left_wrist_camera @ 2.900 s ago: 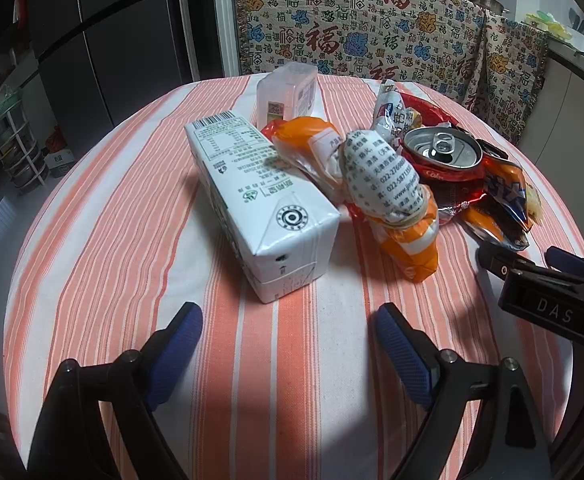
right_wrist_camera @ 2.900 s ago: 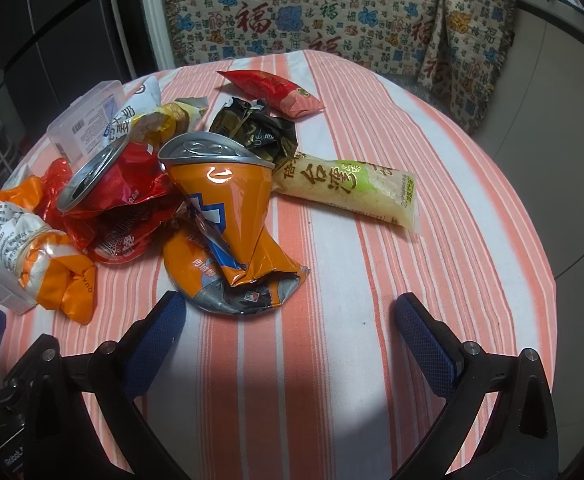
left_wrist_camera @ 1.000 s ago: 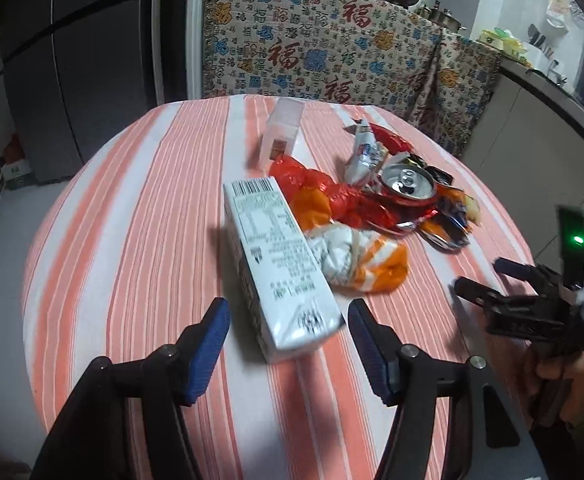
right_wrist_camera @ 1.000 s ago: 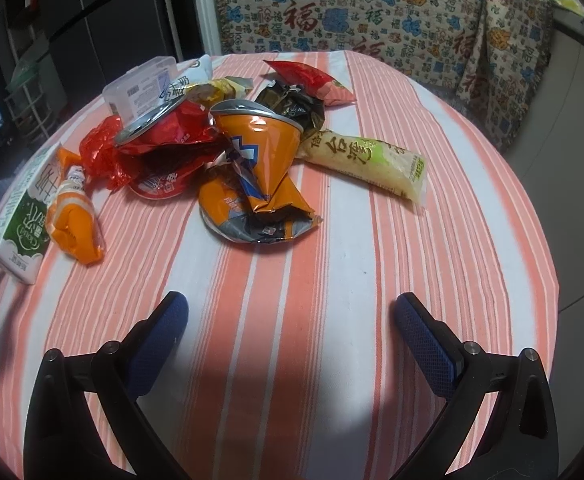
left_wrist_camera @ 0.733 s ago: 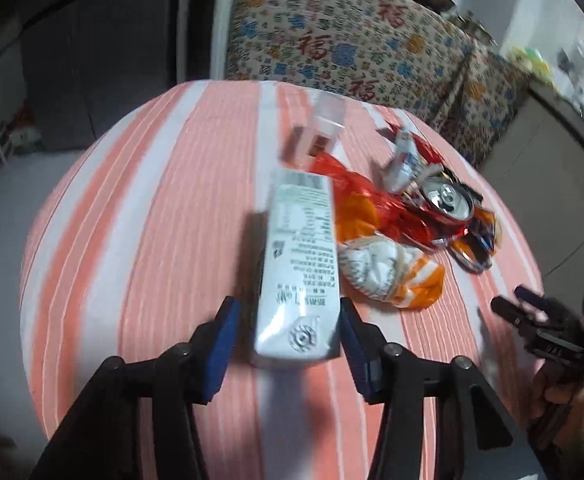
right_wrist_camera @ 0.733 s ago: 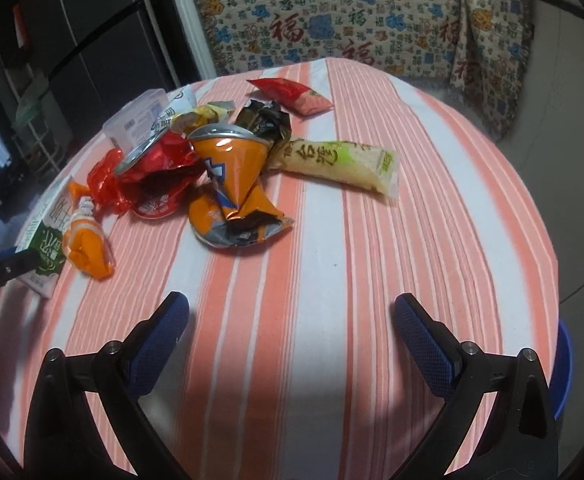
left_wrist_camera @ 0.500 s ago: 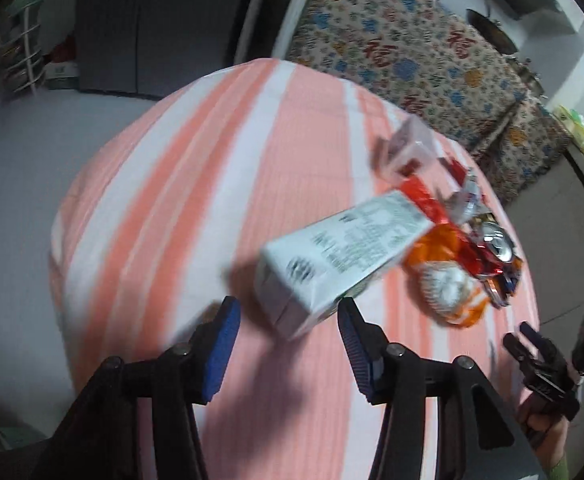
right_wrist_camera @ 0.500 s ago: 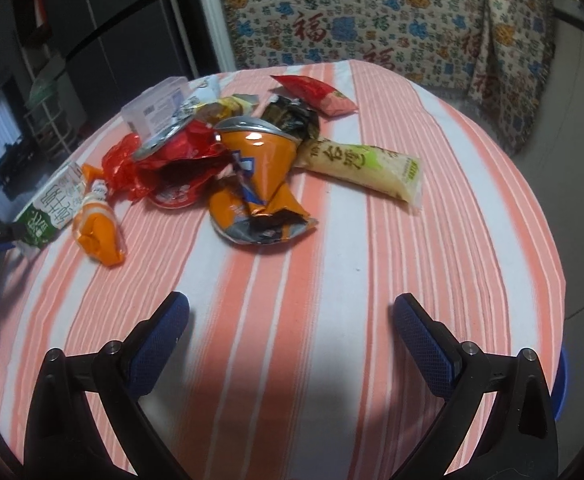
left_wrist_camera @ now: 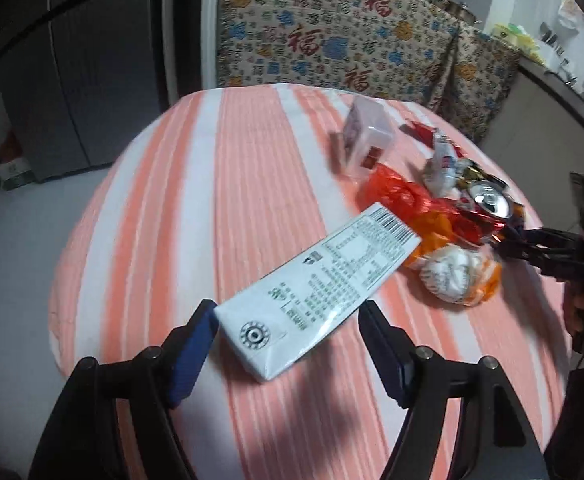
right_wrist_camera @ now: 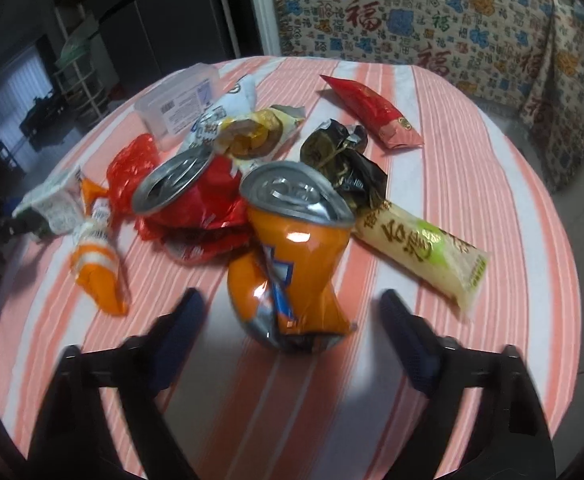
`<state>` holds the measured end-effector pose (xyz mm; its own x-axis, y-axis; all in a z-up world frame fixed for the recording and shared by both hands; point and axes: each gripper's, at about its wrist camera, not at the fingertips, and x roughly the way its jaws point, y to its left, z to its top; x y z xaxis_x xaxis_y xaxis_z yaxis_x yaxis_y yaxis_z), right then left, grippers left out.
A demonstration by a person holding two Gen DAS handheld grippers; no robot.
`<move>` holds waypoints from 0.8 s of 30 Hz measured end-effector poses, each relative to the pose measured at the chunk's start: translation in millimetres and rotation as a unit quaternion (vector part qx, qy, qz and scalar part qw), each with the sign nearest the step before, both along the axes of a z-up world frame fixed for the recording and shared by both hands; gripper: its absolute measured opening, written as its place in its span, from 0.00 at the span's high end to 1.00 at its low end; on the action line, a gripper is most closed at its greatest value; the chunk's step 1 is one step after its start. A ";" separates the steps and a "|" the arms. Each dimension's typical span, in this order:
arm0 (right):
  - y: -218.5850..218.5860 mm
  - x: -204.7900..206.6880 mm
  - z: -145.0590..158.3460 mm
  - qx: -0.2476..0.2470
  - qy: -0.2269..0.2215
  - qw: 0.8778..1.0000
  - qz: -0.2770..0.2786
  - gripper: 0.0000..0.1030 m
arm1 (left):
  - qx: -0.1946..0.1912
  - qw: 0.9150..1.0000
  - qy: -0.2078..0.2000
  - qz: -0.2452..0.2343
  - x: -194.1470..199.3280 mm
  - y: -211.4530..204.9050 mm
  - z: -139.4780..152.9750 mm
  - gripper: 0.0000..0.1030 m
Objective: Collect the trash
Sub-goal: 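Grasp the white milk carton with the left tool while the right tool grasps the crushed orange can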
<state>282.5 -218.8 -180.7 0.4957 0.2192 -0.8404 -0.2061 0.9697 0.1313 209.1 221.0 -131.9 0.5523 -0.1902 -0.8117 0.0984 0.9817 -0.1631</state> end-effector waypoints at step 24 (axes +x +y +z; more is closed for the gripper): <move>-32.5 -55.4 25.7 0.013 0.045 0.999 -0.005 0.31 | 0.064 0.996 0.031 -0.061 6.9 -52.9 0.5 0.37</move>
